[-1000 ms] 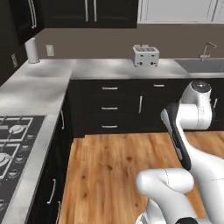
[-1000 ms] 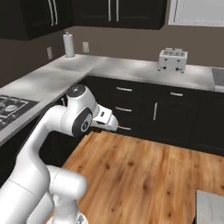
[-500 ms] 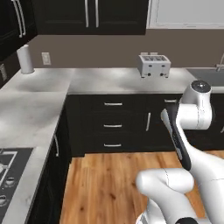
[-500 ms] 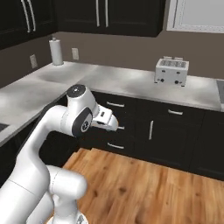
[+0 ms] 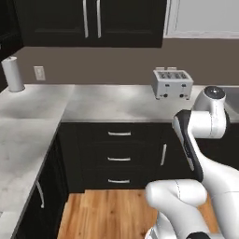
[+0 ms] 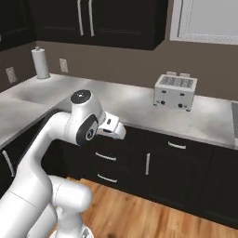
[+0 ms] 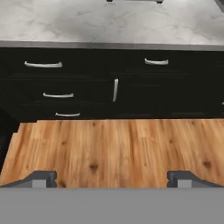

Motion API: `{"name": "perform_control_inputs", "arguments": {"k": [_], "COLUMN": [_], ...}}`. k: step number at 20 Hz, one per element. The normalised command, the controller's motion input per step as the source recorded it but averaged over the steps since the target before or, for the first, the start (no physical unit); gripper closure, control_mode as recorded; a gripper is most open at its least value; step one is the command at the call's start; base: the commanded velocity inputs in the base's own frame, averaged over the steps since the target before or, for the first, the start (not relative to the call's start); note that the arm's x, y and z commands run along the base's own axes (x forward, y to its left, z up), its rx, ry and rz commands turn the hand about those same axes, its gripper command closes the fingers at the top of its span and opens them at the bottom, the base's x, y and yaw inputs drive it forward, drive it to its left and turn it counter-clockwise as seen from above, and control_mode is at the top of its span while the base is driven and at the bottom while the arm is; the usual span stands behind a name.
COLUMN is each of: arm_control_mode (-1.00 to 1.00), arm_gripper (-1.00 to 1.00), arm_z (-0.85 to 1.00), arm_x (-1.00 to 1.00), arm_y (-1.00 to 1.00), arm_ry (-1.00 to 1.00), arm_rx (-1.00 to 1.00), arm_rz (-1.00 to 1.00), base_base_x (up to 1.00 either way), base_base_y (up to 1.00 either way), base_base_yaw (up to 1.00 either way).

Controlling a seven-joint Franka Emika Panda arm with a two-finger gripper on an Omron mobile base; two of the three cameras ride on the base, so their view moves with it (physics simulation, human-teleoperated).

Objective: Grab the spray bottle from the cabinet, then place it next to the cutting board for sanitizing. Then grab the dish brush from the countertop next to the sink and place it next to the cutting board.

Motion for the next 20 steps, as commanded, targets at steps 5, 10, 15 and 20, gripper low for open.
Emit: {"name": "perform_control_inputs", "arguments": {"k": [5, 10, 15, 20], "arm_control_mode": [1.0, 1.0, 1.0, 1.0], "arm_gripper": [-1.0, -1.0, -1.0, -1.0], "arm_z": [0.0, 0.0, 0.0, 0.0], "arm_x": [0.0, 0.0, 0.0, 0.0], "arm_y": [0.0, 0.0, 0.0, 0.0], "arm_ry": [0.0, 0.0, 0.0, 0.0], "arm_rx": [0.0, 0.0, 0.0, 0.0], "arm_rz": [0.0, 0.0, 0.0, 0.0], "base_base_x": [0.92, 0.31, 0.0, 0.0], "base_base_y": [-0.96, -1.0, -1.0, -1.0], "base_base_yaw": [0.15, 0.07, 0.0, -0.06]}}
